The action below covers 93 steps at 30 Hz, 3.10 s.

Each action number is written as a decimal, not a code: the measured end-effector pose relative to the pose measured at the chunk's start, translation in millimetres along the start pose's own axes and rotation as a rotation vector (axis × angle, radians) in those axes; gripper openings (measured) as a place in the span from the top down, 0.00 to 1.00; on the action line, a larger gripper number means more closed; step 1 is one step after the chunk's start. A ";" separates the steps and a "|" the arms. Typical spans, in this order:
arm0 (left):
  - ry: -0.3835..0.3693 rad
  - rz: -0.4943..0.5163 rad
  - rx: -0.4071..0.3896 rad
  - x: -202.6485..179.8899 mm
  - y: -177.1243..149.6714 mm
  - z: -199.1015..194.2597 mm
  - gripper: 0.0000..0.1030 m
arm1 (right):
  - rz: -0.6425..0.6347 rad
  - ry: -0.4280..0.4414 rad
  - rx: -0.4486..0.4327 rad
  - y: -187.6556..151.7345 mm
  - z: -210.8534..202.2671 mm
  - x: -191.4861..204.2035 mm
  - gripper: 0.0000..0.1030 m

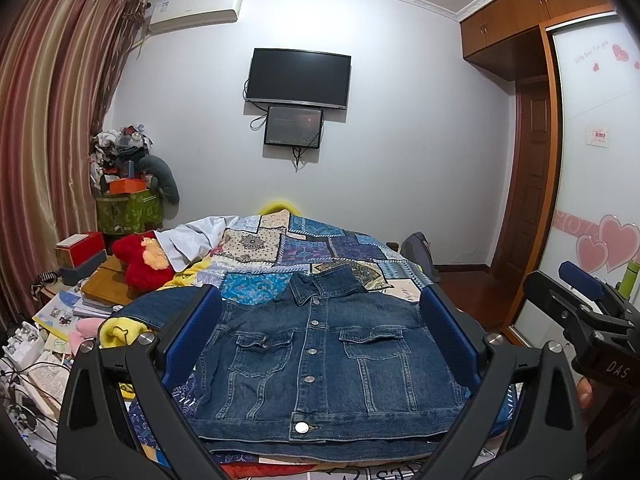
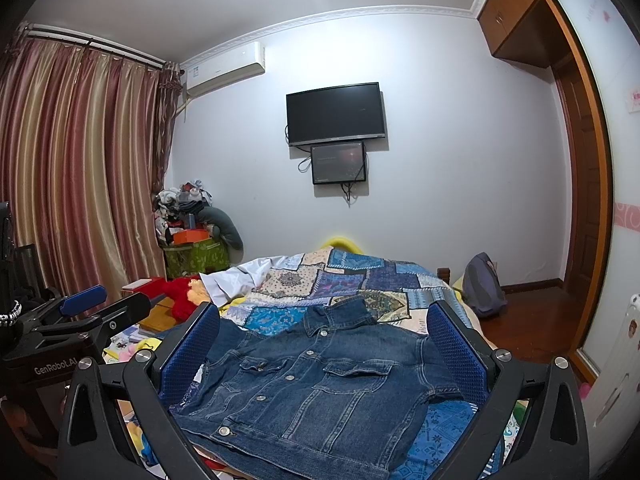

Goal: Fold large clothes

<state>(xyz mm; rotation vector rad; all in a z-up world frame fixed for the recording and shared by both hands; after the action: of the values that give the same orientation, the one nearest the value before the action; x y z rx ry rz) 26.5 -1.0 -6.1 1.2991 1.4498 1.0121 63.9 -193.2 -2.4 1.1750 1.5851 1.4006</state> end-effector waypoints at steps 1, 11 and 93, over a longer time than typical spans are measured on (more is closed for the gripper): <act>0.001 0.000 0.000 -0.1 -0.1 0.2 0.03 | -0.001 0.000 0.000 0.0 0.0 0.0 0.00; 0.000 -0.002 0.002 0.2 -0.8 0.4 0.03 | 0.001 -0.002 0.003 0.1 -0.2 -1.3 0.00; 0.549 -0.138 0.624 284.4 -70.6 353.7 0.90 | -0.085 0.100 0.792 -135.7 482.8 -74.1 0.00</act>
<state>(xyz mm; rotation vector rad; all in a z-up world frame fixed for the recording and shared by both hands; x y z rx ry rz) 343.8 274.8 -190.9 1.3679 2.3791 0.8920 511.9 -97.4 -219.6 1.4501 2.3341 0.7785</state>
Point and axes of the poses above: each gripper's, at about its wrist camera, not at the fingertips, and z roughly the way its jaws point, x to its left, y to its top, the point moved 3 cm from there along z, roughly the way its jaws point
